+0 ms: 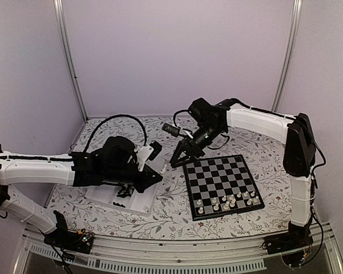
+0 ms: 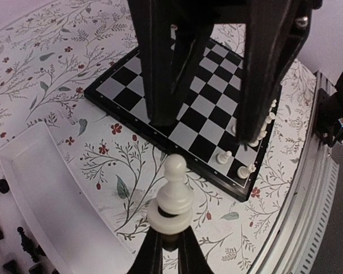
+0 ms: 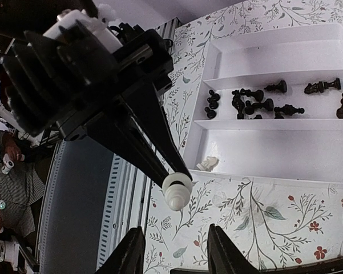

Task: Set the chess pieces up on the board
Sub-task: Pick up the chess piece from the storage box.

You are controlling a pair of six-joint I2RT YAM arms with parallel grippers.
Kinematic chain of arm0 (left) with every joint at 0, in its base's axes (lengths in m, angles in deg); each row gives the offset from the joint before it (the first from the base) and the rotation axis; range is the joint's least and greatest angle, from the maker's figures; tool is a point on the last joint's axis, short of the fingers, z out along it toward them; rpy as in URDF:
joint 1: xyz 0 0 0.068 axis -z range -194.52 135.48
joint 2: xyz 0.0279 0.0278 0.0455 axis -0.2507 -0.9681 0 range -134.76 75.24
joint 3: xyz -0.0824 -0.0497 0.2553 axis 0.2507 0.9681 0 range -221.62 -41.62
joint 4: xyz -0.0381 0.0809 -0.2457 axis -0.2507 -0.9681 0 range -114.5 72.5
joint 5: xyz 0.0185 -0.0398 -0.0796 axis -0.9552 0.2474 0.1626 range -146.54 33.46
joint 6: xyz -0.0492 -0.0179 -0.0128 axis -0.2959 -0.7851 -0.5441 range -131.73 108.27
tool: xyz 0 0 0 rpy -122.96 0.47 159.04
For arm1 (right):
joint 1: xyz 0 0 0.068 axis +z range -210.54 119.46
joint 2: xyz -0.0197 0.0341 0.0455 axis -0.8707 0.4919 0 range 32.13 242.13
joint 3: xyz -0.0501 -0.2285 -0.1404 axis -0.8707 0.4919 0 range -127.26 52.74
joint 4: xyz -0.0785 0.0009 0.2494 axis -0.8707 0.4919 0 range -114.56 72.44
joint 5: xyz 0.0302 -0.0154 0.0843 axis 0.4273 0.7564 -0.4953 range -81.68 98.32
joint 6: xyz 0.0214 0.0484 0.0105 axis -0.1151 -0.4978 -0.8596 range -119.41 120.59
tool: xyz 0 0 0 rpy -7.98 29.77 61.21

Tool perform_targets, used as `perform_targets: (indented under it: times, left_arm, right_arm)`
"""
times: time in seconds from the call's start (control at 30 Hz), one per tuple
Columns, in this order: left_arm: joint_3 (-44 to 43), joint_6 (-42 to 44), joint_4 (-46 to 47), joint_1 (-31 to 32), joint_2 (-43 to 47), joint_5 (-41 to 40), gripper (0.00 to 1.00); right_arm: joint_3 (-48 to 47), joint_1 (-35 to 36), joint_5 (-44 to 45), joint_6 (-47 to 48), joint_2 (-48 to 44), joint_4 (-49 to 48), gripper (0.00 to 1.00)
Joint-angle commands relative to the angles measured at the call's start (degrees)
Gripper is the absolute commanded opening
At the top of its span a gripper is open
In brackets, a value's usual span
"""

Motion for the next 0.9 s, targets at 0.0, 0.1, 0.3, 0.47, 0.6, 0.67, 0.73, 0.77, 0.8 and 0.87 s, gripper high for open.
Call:
perform_targets:
  times: [0.0,0.1,0.3,0.47,0.6,0.67,0.73,0.77,0.8,0.87]
  left_arm:
    - [-1.9,1.1,4.0,-0.2,-0.8,2.0,0.0]
    - [-3.1,1.0,4.0,-0.2,-1.8,2.2,0.0]
    - [-4.7,1.0,4.0,-0.2,-2.9,3.5,0.0]
    - [-5.0,1.1,3.9,-0.2,-3.8,3.9,0.0]
    - [-5.6,1.3,3.8,-0.2,-4.5,4.4,0.0]
    - [-5.7,1.3,4.0,-0.2,-4.6,4.4,0.0]
    - [-5.7,1.3,4.1,-0.2,-4.7,4.1,0.0]
    - [-5.7,1.4,4.1,-0.2,-4.7,4.0,0.0]
    - [-5.7,1.3,4.1,-0.2,-4.7,3.9,0.0]
    - [-5.6,1.4,4.1,-0.2,-4.7,3.8,0.0]
  right_arm:
    - [-0.3,0.8,-1.5,-0.3,0.4,0.7,0.4]
    - [-0.5,1.5,-1.5,-1.0,0.4,0.1,0.39]
    - [-0.9,1.7,-1.5,-1.6,0.7,-0.4,0.38]
    - [-0.9,1.7,-0.9,-2.0,-0.2,-1.4,0.34]
    - [-0.9,1.7,-1.0,-1.8,-0.3,-1.4,0.28]
    - [-0.9,1.7,-1.2,-1.6,-0.3,-1.2,0.23]
    - [-0.8,1.7,-1.4,-1.3,-0.2,-1.0,0.17]
    - [-0.8,1.7,-1.4,-1.2,-0.2,-0.9,0.14]
    - [-0.7,1.7,-1.4,-1.0,-0.3,-0.8,0.12]
    - [-0.4,1.7,-1.2,-0.6,-0.4,-0.7,0.07]
